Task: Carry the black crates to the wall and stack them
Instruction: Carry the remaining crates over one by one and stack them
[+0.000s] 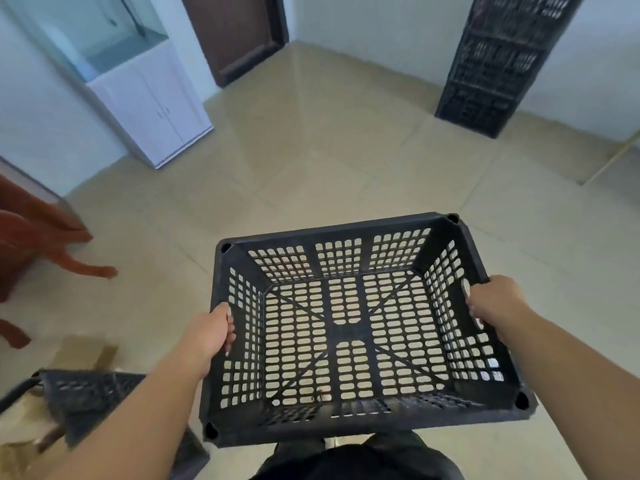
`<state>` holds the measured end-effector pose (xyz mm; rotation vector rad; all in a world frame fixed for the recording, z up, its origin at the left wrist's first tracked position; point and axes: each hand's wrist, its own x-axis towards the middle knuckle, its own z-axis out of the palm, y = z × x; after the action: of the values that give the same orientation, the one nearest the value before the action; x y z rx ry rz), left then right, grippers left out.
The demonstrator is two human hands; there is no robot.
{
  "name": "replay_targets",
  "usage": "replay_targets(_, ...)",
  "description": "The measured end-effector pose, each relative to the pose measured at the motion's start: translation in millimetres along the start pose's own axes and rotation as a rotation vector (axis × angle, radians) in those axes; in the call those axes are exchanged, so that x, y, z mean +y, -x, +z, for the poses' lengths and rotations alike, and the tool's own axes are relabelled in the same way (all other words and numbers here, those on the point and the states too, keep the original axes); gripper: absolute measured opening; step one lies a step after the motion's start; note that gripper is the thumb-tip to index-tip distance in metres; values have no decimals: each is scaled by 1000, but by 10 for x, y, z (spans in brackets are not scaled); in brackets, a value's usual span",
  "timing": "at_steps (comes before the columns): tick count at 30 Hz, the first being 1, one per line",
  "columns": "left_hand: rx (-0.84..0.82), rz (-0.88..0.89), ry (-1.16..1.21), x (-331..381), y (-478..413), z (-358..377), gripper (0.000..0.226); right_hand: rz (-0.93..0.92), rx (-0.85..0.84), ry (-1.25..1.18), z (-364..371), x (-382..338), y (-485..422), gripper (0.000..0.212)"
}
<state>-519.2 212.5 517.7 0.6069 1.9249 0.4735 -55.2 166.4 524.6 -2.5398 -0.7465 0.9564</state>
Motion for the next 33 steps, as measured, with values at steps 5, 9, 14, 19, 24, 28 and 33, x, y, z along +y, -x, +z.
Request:
replay_targets(5,-85,164,-160,1086,-389,425,42,125,102,-203,-317,-126,-282,7)
replay_targets(9,-169,250,-230,1893,-584,891,41,207,160,-298,-602,-216,-609,10)
replay_targets(14,-243,340,-307,2845,-740,1627,40,243,227,-343,-968,-405,-1195,9)
replay_targets(19,-251,415,-359,3753,-705,2267,39,238,260,-368,-1392,-745,-1914,9)
replay_targets(24,-258,463,-360,4558,-791,2753,39,262,247,-371,-1857,-1199,-2593,14)
replay_targets(28,-264,487,-370,5139,-991,3072,39,277,255,-353,-2119,-1698,-3015,13)
replay_targets(33,-292,510,-380,5980,-1490,3474,44,263,297,-337,-2286,-2437,-3623,12)
